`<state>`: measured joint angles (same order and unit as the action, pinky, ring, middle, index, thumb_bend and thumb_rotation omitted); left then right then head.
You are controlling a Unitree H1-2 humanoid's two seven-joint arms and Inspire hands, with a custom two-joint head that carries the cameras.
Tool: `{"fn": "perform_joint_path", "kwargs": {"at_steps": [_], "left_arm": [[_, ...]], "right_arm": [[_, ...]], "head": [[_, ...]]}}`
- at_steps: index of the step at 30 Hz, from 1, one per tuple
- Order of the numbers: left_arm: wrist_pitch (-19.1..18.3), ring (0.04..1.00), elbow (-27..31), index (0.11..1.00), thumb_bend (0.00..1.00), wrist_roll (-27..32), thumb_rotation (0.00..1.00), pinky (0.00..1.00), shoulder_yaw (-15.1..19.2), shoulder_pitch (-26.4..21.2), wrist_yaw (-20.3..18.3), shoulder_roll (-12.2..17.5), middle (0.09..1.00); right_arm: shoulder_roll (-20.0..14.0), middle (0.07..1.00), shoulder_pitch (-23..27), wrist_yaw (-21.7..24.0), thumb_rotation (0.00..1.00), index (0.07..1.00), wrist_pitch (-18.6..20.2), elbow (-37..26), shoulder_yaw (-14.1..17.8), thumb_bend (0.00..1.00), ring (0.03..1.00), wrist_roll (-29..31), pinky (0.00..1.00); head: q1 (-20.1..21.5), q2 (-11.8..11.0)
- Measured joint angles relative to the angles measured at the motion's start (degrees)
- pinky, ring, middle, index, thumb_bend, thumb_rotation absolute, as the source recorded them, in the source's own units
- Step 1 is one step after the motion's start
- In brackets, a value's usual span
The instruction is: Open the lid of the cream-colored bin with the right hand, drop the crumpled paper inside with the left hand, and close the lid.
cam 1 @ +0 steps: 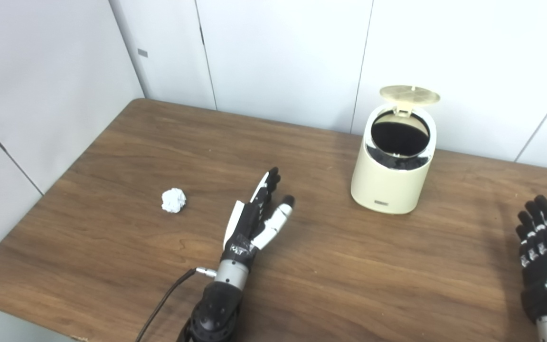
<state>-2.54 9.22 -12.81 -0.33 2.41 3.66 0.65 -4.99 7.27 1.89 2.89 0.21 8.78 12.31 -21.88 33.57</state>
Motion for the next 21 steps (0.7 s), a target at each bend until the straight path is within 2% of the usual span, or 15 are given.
{"fn": "perform_joint_path", "kwargs": {"at_steps": [3, 7, 11, 14, 15, 18, 21], "left_arm": [[-4.79, 0.93, 5.04, 0.966, 0.84, -4.07, 0.19, 0.93, -0.75, 0.04, -1.55, 2.2, 0.945], [-12.43, 0.937, 10.22, 0.969, 0.94, -8.45, 0.26, 0.89, -1.59, -1.83, -5.38, 7.07, 0.958], [-18.05, 0.938, 13.19, 0.963, 0.96, -12.03, 0.26, 0.86, -2.59, -3.89, -9.76, 12.11, 0.954], [-22.17, 0.956, 15.53, 0.973, 0.97, -15.27, 0.28, 0.88, -2.79, -4.52, -12.38, 14.14, 0.96], [-23.24, 0.964, 16.55, 0.976, 0.97, -16.72, 0.28, 0.88, -2.7, -4.67, -14.2, 14.82, 0.965], [-24.2, 0.935, 18.85, 0.957, 1.0, -22.33, 0.29, 0.79, -1.65, -5.09, -20.09, 17.18, 0.947], [-24.29, 0.919, 19.73, 0.939, 0.98, -28.03, 0.31, 0.74, -1.28, -5.36, -22.96, 20.05, 0.933]], "right_arm": [[0.02, 0.951, 0.01, -0.01, 1.0, 0.934, 0.04, 0.01, 0.01, 0.49, 0.96, -0.05, 1.0], [-0.01, 0.949, 0.19, 0.06, 1.0, 0.943, 0.04, 0.05, -0.04, 0.5, 0.958, 0.02, 1.0], [0.05, 0.954, 0.57, 0.08, 1.0, 0.947, 0.22, 0.03, -0.19, 0.47, 0.96, 0.21, 1.0], [0.14, 0.956, 0.66, 0.06, 1.0, 0.946, 0.46, 0.02, -0.2, 0.47, 0.959, 0.27, 1.0], [0.15, 0.958, 0.66, 0.07, 1.0, 0.947, 0.66, 0.02, -0.21, 0.47, 0.961, 0.34, 1.0], [0.31, 0.952, 0.67, 0.06, 1.0, 0.94, 1.21, 0.02, -0.25, 0.47, 0.954, 0.58, 0.99], [0.7, 0.956, 0.67, 0.05, 1.0, 0.942, 1.21, 0.06, -0.33, 0.48, 0.959, 0.6, 1.0]], "head": [[0.0, 0.0], [0.18, -0.18], [0.26, -0.18], [0.26, -0.18], [0.26, -0.18], [0.09, -0.44], [0.17, -0.53]]}}
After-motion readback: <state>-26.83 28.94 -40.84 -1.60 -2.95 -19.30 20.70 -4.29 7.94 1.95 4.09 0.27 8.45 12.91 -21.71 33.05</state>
